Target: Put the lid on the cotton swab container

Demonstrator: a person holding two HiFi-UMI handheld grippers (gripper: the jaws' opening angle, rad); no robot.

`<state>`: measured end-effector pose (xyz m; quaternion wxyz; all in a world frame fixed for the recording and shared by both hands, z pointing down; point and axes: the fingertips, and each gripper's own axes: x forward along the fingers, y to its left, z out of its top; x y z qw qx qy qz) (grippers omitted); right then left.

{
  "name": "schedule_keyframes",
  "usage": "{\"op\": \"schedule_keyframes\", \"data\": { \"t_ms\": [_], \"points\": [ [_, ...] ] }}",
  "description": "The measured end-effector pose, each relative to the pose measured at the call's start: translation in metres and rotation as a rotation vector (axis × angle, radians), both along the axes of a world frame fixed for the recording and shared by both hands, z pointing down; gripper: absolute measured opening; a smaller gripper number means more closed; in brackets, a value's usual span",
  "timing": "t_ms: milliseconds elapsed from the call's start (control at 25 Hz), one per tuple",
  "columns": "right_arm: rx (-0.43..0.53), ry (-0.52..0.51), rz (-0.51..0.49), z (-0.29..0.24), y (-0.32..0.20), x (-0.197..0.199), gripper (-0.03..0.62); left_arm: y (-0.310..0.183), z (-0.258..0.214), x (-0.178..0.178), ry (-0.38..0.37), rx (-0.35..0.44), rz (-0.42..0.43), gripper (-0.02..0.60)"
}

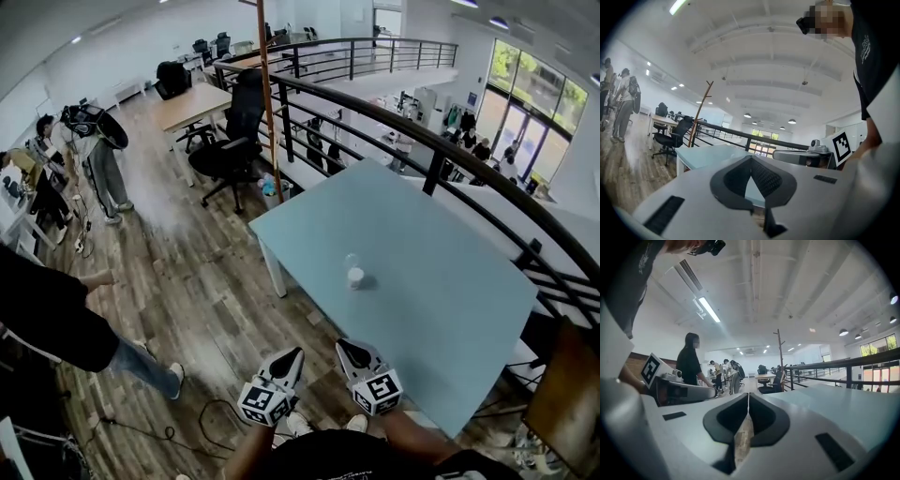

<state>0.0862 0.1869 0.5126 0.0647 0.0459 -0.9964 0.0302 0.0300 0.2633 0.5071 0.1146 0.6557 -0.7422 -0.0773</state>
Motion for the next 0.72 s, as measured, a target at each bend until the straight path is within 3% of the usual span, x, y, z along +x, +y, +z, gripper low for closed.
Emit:
{"op": "schedule_keyframes", "data": {
  "t_ms": [720],
  "points": [
    [-0.017, 0.029, 0.086, 0.025, 0.034, -0.045, 0.020, 0.048, 0.030, -0.045, 0.012, -0.012, 0.069, 0.011]
  ]
}}
